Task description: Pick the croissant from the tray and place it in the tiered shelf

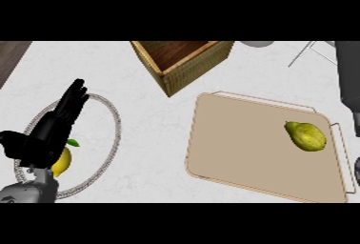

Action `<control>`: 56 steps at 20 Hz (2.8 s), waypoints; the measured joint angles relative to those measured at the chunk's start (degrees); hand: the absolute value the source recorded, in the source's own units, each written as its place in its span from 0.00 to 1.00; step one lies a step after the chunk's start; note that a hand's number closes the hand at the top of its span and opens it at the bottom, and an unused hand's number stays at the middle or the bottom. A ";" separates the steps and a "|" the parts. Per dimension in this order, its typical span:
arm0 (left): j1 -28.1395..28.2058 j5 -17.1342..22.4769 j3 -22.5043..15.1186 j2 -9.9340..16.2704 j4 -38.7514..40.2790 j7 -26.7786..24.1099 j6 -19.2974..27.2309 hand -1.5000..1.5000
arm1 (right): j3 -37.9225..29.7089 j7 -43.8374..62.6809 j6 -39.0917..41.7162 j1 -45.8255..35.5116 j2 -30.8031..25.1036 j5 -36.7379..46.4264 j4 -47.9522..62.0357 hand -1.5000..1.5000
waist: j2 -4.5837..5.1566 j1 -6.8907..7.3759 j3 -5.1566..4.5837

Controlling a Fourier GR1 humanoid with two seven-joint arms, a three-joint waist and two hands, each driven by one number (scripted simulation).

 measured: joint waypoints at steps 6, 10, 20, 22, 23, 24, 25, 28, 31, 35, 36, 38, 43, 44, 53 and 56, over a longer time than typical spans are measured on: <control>-0.34 -0.53 -0.29 -0.32 0.82 -0.24 0.30 0.50 | 5.96 2.85 14.66 -0.02 -9.13 12.60 10.30 1.00 | -0.25 -0.17 -0.07; -0.71 -0.03 -0.22 -0.21 0.20 0.24 -0.14 0.50 | 8.71 3.87 19.91 -2.98 -12.62 17.31 15.27 1.00 | -0.31 0.82 0.08; -1.41 -0.02 -0.55 -0.67 0.50 0.67 -0.33 0.50 | 8.27 -5.70 17.51 -7.25 -17.37 16.75 21.28 1.00 | -0.17 1.36 0.27; -1.60 -0.06 -0.59 -0.69 0.81 0.57 -0.45 0.50 | 7.41 -7.99 18.22 -8.02 -18.08 15.68 22.64 1.00 | -0.17 1.39 0.27; -1.59 -0.13 -0.57 -0.64 0.85 0.43 -0.47 0.50 | 7.00 -8.81 19.13 -8.49 -18.34 15.22 23.44 1.00 | -0.12 1.54 0.27; -1.67 -0.10 -0.48 -0.51 0.87 0.58 -0.55 0.50 | 6.70 -9.61 20.37 -8.82 -18.42 14.84 24.34 1.00 | -0.11 1.62 0.27; -1.51 -0.23 -0.62 -0.72 0.99 0.40 -0.45 0.50 | 6.28 -10.95 21.65 -8.94 -18.75 14.30 25.23 1.00 | -0.13 1.57 0.26; -1.41 0.02 -0.38 -0.41 0.68 0.41 -0.81 0.50 | 5.15 -14.54 25.04 -8.53 -19.24 12.82 27.60 1.00 | -0.19 1.48 0.28; -0.90 -0.08 -0.73 -0.83 0.18 0.39 -0.71 0.50 | 4.18 -16.72 28.27 -8.18 -19.64 11.59 29.22 1.00 | -0.19 1.56 0.29; -1.23 0.20 -0.19 -0.55 -0.07 0.84 -0.77 0.50 | 3.18 -17.61 29.26 -5.90 -19.68 10.23 29.69 1.00 | -0.24 1.30 0.31; -1.52 0.42 0.15 -0.38 0.39 0.71 -0.93 0.50 | 2.98 -17.17 28.79 -5.19 -19.64 9.99 29.51 1.00 | -0.21 1.24 0.31; -1.92 0.72 0.45 -0.27 0.60 1.17 -1.04 0.50 | 2.83 -14.97 27.80 -3.79 -19.45 9.82 29.09 1.00 | -0.23 1.15 0.31; -0.81 0.40 0.41 -0.46 -0.18 1.32 -0.72 0.50 | 4.32 -5.72 23.76 -1.43 -20.12 11.75 26.44 1.00 | -0.54 0.67 0.28; -1.03 0.31 0.52 -0.45 0.24 1.24 -0.64 0.50 | 4.89 -3.46 23.48 -1.30 -20.50 12.54 26.04 1.00 | -0.52 0.58 0.28; -0.07 -0.06 0.62 -0.55 0.35 0.43 -0.64 0.50 | 10.57 2.35 45.02 -2.75 -24.07 18.35 30.75 0.00 | -0.89 0.02 0.18; 0.87 -0.03 0.65 -0.51 0.55 -0.47 -1.09 0.50 | 10.96 3.90 45.21 -4.03 -24.25 18.43 28.30 0.00 | -0.93 0.01 0.21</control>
